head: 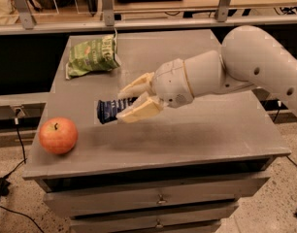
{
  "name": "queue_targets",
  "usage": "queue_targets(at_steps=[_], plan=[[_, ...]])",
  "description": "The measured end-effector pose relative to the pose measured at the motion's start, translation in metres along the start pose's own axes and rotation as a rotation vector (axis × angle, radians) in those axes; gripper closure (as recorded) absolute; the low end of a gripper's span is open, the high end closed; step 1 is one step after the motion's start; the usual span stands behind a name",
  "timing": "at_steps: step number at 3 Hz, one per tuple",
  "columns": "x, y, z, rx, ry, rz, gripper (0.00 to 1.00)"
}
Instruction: Move rxbar blueberry near apple
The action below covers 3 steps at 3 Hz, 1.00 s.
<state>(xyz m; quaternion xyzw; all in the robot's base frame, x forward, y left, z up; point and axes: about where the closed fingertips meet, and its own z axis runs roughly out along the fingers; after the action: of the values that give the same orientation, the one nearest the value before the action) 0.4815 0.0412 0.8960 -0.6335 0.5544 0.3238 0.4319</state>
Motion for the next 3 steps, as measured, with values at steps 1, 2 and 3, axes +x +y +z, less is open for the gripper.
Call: queue_targets(at_steps=[1, 2, 3], plan=[[0.01, 0.009, 0.009, -0.018, 0.002, -0.005, 0.84], [0.02, 0.027, 0.022, -0.047, 0.0, -0.027, 0.53], [0.025, 0.036, 0.027, -0.059, 0.001, -0.039, 0.29]])
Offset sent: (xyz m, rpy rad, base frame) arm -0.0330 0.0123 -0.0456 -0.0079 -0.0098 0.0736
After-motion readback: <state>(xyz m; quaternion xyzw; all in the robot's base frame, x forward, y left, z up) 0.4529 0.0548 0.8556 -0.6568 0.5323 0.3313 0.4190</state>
